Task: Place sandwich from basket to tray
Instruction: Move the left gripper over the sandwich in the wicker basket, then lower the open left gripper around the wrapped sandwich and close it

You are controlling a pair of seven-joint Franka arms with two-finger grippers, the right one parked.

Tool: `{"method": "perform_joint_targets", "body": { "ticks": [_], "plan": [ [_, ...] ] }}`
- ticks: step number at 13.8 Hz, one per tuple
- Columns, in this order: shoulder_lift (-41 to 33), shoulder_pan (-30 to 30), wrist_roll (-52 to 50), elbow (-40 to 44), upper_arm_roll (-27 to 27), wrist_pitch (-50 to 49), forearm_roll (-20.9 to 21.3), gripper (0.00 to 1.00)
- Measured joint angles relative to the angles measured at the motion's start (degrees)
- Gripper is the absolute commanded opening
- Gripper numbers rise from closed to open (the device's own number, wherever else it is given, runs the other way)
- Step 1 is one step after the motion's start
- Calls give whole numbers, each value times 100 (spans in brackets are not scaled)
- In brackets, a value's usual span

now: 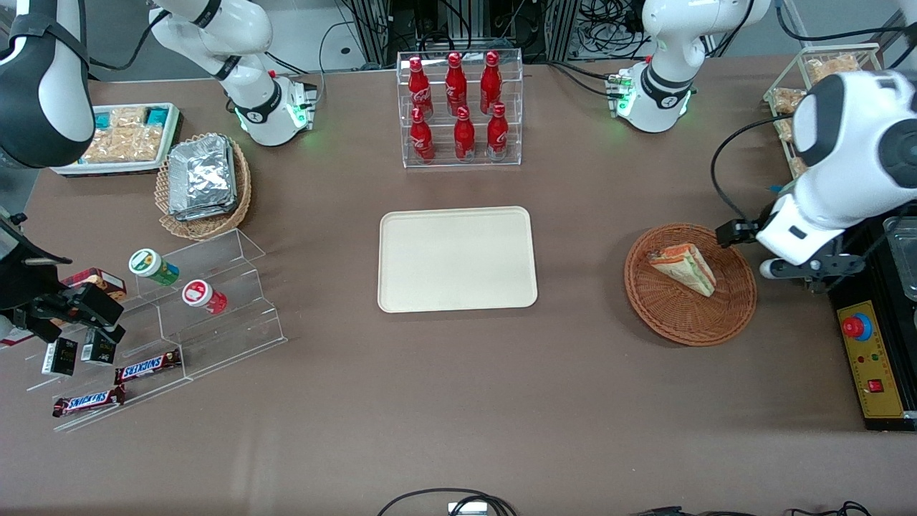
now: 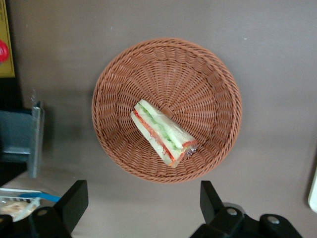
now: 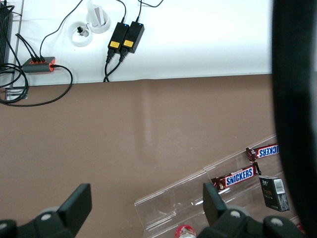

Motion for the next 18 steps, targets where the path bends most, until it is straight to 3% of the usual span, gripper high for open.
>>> {"method": "perform_joint_targets", "body": {
  "ticks": [9,18],
  "plan": [
    [190,-123,-2587,-1399,-29,1811,0,100],
    [681,-125,-3514,-1744,-18,2727,0,100]
  ]
}}
